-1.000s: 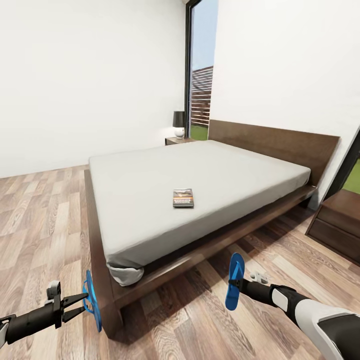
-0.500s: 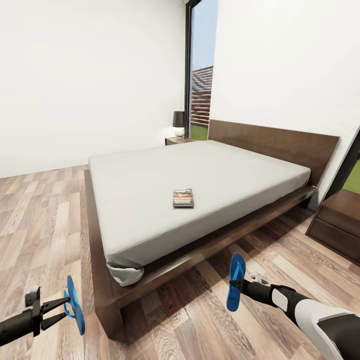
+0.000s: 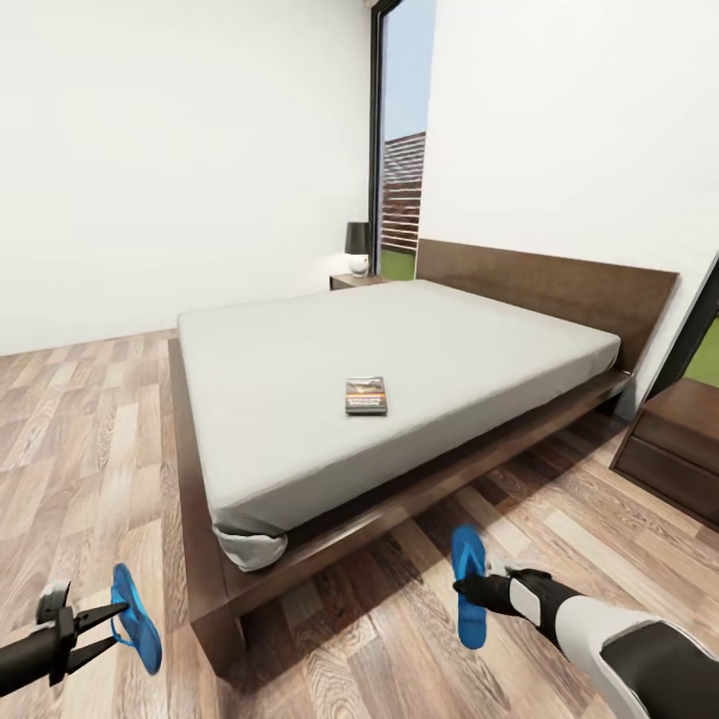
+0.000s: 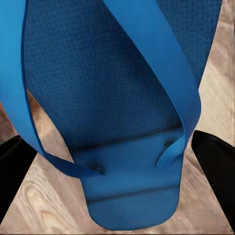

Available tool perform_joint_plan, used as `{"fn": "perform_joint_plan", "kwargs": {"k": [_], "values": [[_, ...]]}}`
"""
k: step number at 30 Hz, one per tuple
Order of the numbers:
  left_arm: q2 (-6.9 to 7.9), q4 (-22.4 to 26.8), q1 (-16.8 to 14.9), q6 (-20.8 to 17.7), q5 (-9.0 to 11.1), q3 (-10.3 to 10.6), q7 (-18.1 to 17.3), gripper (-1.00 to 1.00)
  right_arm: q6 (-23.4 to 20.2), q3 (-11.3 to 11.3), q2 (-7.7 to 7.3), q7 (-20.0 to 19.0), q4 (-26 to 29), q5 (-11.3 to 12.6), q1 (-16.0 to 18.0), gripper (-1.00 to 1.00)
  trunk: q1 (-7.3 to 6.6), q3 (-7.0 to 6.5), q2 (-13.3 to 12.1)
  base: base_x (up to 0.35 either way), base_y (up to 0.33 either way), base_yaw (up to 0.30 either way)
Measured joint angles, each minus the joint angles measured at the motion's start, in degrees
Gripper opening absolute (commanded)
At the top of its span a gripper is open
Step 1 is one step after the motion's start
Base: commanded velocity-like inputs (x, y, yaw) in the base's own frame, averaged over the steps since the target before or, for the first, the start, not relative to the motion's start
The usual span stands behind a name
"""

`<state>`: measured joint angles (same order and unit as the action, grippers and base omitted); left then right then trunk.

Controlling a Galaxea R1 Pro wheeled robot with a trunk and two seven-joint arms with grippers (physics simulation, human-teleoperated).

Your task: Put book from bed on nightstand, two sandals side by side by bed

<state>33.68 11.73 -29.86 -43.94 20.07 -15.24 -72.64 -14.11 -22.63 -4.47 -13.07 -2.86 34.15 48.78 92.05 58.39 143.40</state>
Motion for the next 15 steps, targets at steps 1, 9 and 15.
{"fn": "perform_joint_plan", "kwargs": {"k": [1, 9, 15], "values": [[-0.03, 0.02, 0.00, -0.02, 0.02, -0.50, 0.46, -1.00, -0.28, -1.24, 0.63, 1.06, 0.00, 0.05, 0.01, -1.00, 0.00, 0.00, 0.00, 0.000, 0.000, 0.000], [-0.44, 0.22, 0.00, 0.07, 0.03, -3.21, 2.18, -1.00, -6.14, -10.97, 7.88, 10.80, 0.07, 0.58, 0.00, -1.00, 0.00, 0.00, 0.00, 0.000, 0.000, 0.000], [-0.63, 0.24, 0.00, 0.03, -0.07, -3.39, 2.32, -1.00, -6.61, -11.38, 8.88, 11.83, 0.10, 0.59, 0.01, -1.00, 0.00, 0.00, 0.00, 0.000, 0.000, 0.000]]}}
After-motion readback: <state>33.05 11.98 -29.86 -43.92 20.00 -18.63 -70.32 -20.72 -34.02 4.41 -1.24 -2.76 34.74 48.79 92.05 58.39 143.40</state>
